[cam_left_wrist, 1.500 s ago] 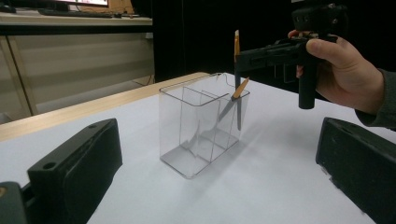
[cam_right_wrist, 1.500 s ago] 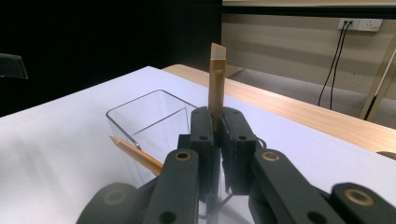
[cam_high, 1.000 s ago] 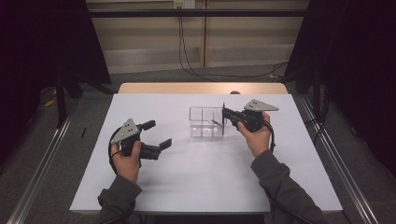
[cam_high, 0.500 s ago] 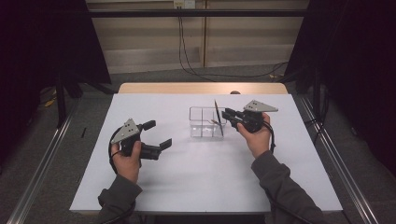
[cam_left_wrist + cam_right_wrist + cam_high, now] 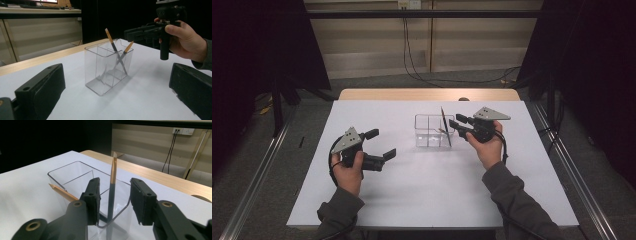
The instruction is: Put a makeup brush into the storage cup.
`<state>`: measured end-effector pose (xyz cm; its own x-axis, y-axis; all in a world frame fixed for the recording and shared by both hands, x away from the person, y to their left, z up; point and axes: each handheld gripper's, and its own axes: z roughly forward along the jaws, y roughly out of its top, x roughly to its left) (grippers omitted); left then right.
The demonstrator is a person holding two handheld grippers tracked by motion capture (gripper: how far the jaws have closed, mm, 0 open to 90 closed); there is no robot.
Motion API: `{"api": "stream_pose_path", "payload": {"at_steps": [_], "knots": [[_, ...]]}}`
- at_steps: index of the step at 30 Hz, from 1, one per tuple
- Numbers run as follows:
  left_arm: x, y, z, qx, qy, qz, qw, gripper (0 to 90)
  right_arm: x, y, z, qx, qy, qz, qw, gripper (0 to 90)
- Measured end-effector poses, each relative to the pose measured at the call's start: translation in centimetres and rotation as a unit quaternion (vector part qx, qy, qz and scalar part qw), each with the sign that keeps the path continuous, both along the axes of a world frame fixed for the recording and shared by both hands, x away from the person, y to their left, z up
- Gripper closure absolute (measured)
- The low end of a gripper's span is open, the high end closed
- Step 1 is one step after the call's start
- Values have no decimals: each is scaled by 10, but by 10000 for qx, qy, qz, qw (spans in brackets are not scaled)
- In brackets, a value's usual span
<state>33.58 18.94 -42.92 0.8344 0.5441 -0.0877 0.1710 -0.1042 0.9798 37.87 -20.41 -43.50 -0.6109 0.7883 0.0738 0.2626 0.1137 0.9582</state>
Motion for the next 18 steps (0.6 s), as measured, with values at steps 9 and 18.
{"api": "stream_pose_path", "payload": {"at_steps": [9, 18], "knots": [[0, -1, -1, -38, 8, 4, 10000, 1, -1, 0, 2, 22, -35, -29, 10000, 498], [-1, 0, 0, 6, 18, 1, 10000, 1, -3, -1, 2, 1, -9, -27, 10000, 381]]}}
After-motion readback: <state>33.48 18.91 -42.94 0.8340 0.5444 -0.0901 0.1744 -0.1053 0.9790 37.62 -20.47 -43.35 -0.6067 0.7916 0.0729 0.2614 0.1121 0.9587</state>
